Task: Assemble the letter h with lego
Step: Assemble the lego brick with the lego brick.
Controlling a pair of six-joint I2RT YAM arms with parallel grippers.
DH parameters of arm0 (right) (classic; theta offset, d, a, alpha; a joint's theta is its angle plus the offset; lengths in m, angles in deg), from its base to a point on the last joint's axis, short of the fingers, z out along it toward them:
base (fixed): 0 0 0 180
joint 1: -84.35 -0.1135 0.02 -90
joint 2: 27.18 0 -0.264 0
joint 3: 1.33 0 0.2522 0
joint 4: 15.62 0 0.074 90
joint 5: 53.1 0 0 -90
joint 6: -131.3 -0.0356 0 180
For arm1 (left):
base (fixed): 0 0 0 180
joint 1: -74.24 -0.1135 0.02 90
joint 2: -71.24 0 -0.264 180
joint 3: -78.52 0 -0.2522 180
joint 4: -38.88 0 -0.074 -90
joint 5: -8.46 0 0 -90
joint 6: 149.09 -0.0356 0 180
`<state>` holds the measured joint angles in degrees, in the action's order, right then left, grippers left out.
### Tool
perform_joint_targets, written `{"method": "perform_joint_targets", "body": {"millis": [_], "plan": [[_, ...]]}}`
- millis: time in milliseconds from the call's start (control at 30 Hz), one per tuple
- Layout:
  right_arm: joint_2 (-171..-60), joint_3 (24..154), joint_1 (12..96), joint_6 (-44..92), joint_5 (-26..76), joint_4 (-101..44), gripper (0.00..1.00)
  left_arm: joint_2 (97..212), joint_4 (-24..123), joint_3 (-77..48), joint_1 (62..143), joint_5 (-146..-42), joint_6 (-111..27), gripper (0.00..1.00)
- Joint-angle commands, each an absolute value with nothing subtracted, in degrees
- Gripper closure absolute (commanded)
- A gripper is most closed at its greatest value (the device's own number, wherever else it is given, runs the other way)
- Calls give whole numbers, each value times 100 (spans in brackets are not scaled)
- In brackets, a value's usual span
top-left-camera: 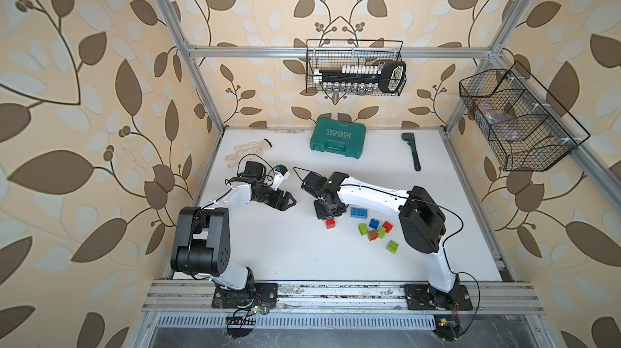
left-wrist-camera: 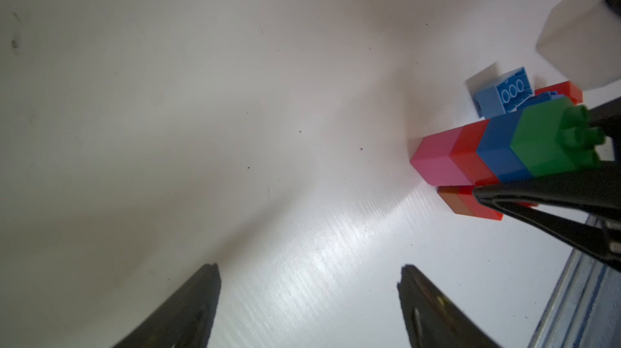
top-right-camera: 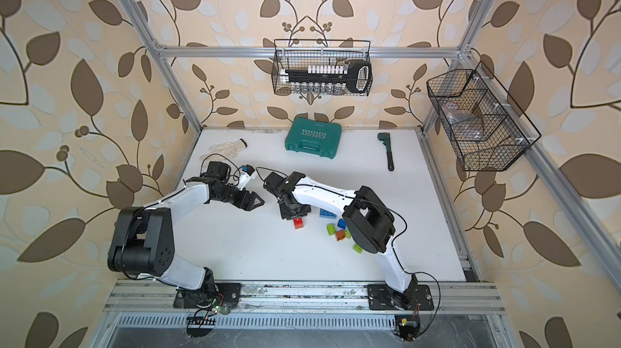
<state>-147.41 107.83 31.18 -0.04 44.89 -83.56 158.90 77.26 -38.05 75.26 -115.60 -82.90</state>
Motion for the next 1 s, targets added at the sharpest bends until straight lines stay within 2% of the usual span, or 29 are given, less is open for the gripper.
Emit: {"method": "perform_joint_targets", "body": {"millis": [0,267,467,767,967], "plan": [[-15128,10276,2971,-91,4277,-8405,97,15826,7712,-3798,7477,-11678,-8326,14],[-14874,10007,2677,-64,4996,-8071,98,15839,7687,-3824,7477,-11661,-8324,14],[-14766,9741,2634,-97,4793,-7798,99,15833,7694,-3815,7476,-11678,-8301,14],[-13973,9083,2669,166,4969,-6795,99,15854,7702,-3793,7477,-11687,-8273,14],[-13823,8661,2606,130,5131,-6366,99,15877,7701,-3799,7474,-11699,-8271,15]]}}
